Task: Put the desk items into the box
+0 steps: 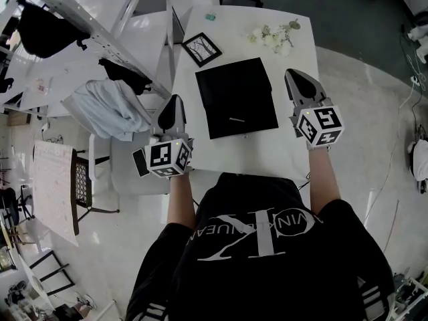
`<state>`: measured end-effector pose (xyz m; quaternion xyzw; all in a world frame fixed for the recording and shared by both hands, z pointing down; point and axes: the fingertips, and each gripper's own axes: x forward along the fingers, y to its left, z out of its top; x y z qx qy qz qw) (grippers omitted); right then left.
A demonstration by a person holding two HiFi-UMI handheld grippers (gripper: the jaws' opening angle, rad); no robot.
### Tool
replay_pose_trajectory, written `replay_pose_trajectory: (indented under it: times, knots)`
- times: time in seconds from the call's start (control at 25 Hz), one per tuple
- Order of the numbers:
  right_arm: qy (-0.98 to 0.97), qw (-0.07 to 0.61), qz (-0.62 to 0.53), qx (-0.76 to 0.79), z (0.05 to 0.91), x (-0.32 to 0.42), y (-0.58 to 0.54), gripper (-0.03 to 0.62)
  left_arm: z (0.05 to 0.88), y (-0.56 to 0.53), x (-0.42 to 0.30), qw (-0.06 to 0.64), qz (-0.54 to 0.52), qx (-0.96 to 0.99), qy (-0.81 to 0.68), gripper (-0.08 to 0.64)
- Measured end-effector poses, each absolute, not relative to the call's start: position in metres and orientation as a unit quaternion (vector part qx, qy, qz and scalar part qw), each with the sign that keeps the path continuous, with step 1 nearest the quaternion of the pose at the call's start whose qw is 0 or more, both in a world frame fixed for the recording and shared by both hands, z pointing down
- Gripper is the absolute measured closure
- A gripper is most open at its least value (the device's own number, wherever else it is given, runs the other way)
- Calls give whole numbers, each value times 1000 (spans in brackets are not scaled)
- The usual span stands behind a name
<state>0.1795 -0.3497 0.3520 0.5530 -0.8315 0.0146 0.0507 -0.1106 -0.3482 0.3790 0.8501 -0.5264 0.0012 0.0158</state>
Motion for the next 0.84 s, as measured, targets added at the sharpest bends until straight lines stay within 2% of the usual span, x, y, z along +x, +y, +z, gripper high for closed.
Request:
replay_pose_trajectory:
  times: [0.84]
  knots:
    - [-840,47,23,541,358,172,-360,578,381,-353,-116,16,3,846,-534,549]
